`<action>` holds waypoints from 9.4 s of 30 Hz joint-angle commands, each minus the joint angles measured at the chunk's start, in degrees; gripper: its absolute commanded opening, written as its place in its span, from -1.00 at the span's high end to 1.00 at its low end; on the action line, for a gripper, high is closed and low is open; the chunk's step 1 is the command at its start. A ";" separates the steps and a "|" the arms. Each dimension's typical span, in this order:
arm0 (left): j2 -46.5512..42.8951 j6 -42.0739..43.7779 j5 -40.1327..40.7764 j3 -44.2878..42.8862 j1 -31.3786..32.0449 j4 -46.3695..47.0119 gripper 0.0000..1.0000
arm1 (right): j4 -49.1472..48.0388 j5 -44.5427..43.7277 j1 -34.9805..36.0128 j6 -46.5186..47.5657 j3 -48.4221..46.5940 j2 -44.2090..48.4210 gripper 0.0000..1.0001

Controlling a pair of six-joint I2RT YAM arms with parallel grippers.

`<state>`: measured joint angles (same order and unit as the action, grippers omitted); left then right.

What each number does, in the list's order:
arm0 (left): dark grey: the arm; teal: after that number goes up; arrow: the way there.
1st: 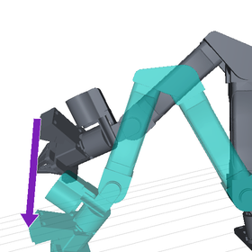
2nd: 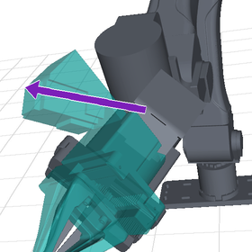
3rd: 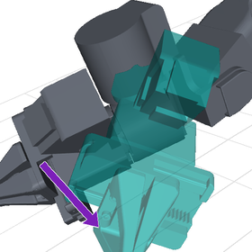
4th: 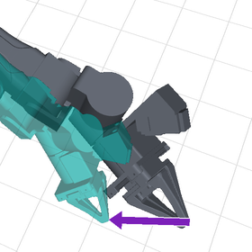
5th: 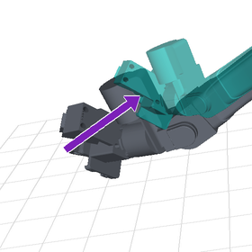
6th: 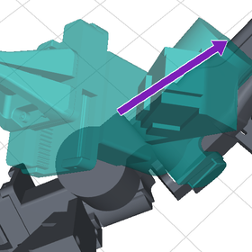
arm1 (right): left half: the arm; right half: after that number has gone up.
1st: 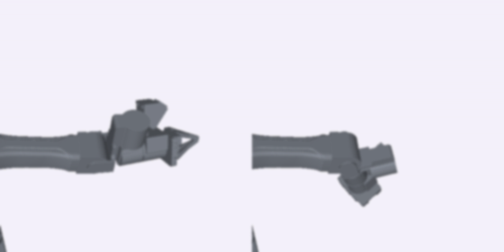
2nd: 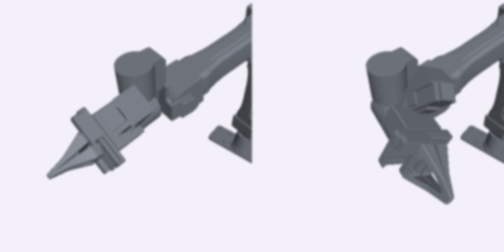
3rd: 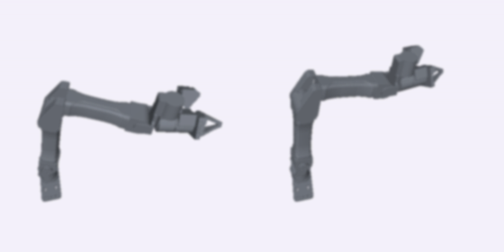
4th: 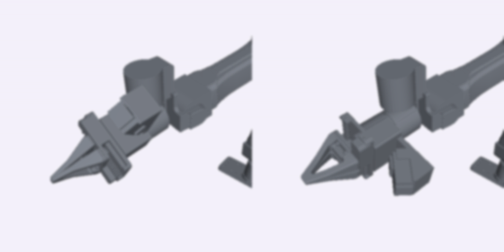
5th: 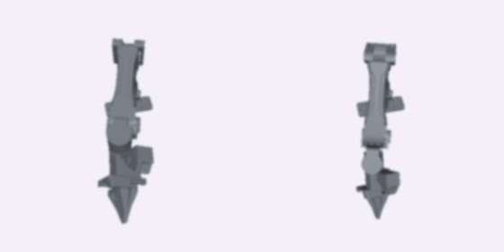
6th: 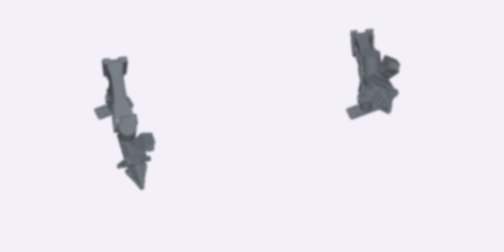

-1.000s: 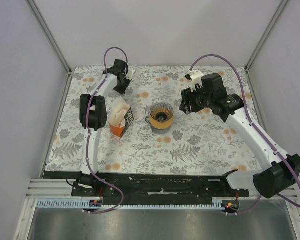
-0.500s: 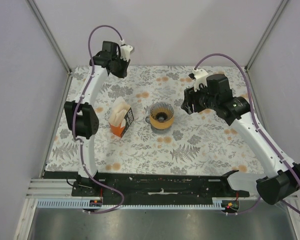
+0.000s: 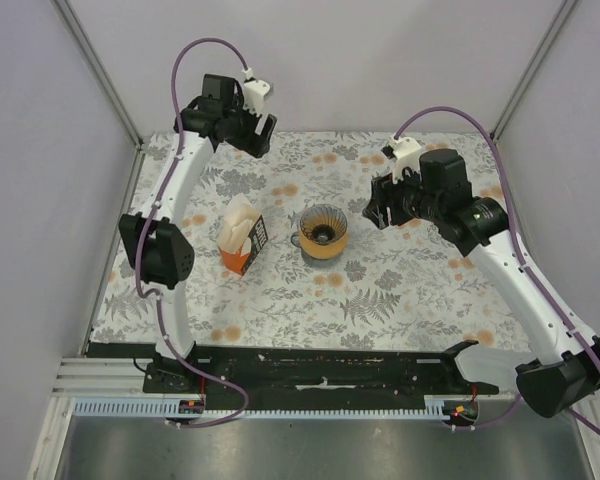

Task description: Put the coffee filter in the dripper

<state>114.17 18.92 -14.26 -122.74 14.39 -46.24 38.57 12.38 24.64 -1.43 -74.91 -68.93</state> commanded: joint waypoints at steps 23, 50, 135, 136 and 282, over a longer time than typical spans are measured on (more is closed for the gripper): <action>31.37 -4.60 -2.53 -7.69 -7.10 -1.49 -0.92 | 3.79 -1.39 0.32 -2.26 -9.28 -6.92 -0.30; 16.53 -0.20 -12.62 3.10 -14.30 -5.18 -0.45 | 6.43 -2.54 0.76 -3.93 -15.52 -11.32 -0.32; -21.89 50.78 16.02 10.24 48.62 -34.09 0.96 | -0.33 38.07 2.43 -2.70 -10.09 -7.19 -0.54; -21.71 50.95 16.37 10.15 49.06 -34.27 0.96 | -1.03 37.98 2.60 -2.96 -8.94 -7.10 -0.52; -12.56 -22.44 12.50 22.80 23.13 -3.51 0.90 | -16.07 -8.08 7.26 -12.81 1.70 -14.83 1.00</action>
<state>103.09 -8.25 -4.29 -102.08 34.94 -53.60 23.59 5.89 32.34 -14.94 -73.91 -83.61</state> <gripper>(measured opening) 0.054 0.006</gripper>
